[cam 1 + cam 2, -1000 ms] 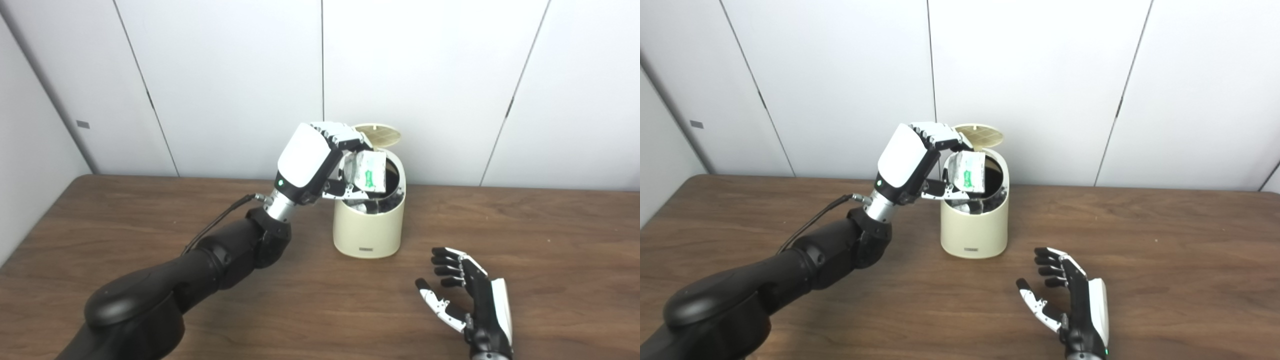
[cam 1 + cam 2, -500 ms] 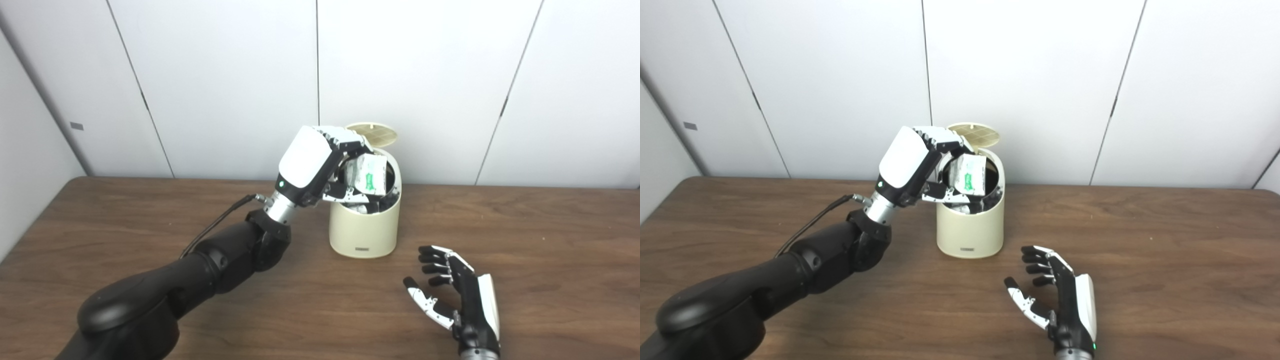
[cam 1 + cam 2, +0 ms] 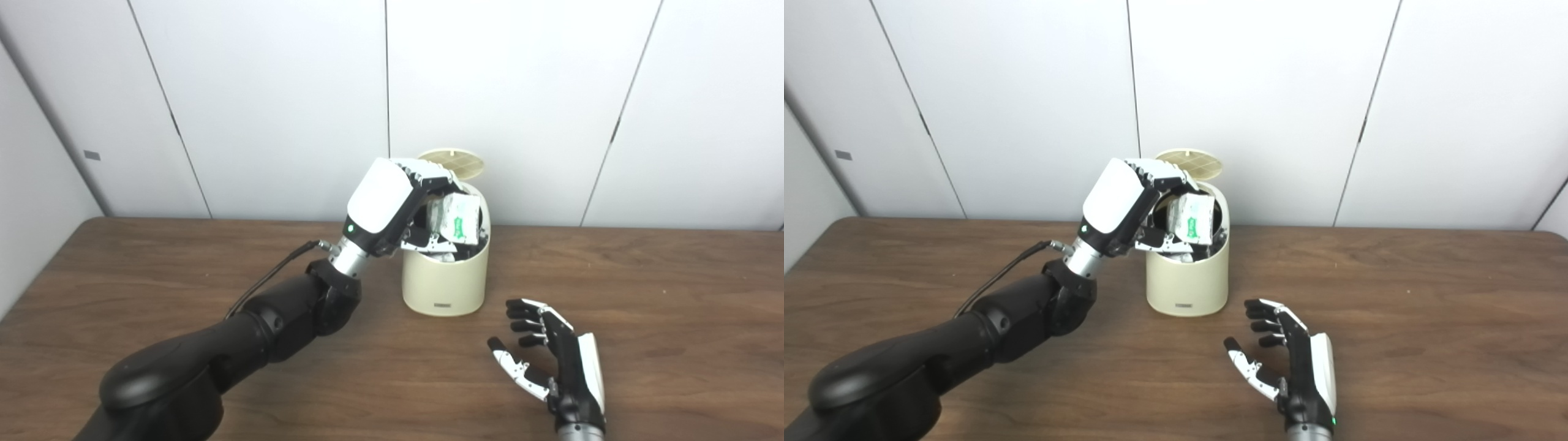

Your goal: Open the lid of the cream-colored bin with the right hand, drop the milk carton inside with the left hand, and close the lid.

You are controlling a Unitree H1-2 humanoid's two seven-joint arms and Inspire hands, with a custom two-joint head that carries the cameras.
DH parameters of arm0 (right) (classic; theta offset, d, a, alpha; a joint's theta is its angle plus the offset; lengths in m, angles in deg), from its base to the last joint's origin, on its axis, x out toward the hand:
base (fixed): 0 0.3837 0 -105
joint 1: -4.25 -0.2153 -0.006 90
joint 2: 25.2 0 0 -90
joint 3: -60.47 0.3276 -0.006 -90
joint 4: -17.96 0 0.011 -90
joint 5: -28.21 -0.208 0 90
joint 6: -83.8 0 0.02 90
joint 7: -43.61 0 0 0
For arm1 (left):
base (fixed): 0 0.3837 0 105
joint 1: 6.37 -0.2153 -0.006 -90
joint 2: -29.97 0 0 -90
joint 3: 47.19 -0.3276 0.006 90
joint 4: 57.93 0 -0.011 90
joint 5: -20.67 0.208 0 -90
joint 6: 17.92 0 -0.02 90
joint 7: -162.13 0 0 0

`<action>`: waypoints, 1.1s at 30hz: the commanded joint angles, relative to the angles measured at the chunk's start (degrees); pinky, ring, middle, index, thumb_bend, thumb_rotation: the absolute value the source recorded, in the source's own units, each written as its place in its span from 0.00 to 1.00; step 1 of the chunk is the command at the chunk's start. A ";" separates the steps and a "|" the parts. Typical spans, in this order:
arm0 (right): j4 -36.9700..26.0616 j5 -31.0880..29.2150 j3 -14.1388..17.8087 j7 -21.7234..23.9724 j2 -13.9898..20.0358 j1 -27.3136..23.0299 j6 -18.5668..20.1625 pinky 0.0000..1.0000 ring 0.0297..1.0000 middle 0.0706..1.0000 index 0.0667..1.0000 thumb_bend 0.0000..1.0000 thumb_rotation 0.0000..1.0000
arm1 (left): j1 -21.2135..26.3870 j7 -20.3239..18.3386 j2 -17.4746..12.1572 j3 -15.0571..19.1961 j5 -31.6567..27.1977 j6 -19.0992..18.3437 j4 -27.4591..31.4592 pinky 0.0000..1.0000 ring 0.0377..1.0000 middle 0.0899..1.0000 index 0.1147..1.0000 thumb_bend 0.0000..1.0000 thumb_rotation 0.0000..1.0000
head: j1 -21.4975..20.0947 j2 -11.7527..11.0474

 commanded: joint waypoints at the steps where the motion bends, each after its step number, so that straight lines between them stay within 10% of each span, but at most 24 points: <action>1: 0.70 0.26 -0.29 -0.88 -0.47 -0.31 -2.11 0.54 0.62 0.64 0.63 0.30 0.07 | 2.47 0.42 -0.91 0.88 -1.20 0.11 1.56 0.40 0.46 0.47 0.42 0.52 0.05 | 0.00 0.04; 4: 0.67 0.20 -0.31 -0.76 -0.44 -0.30 -2.05 0.54 0.62 0.64 0.63 0.30 0.09 | 2.33 -0.59 -1.23 0.94 -1.82 0.11 1.76 0.42 0.48 0.49 0.42 0.52 0.08 | 0.06 0.16; 5: 0.63 0.07 -0.29 -0.69 -0.50 -0.30 -2.00 0.54 0.63 0.64 0.63 0.30 0.10 | 2.24 -1.31 -1.40 1.03 -2.22 0.11 1.97 0.43 0.49 0.50 0.46 0.75 0.18 | 0.08 0.15; 7: 0.43 -0.05 -0.28 -0.53 -0.65 -0.28 -1.61 0.54 0.63 0.64 0.63 0.30 0.10 | 2.00 -3.12 -1.77 1.26 -3.53 0.11 2.67 0.43 0.49 0.51 0.48 0.90 0.28 | 0.05 0.13; 11: 0.57 -0.03 -0.28 -0.72 -0.68 -0.33 -1.94 0.54 0.63 0.64 0.63 0.30 0.09 | 1.39 -7.91 -2.27 2.64 -6.17 0.11 3.89 0.46 0.53 0.55 0.54 1.00 0.57 | 0.06 0.10; 33: 0.92 -0.35 -0.31 -0.68 -0.64 -0.44 -2.45 0.55 0.63 0.65 0.63 0.30 0.10 | -0.01 -12.82 -2.53 6.40 -6.51 0.11 4.68 0.49 0.56 0.58 0.57 1.00 0.55 | 0.02 0.08</action>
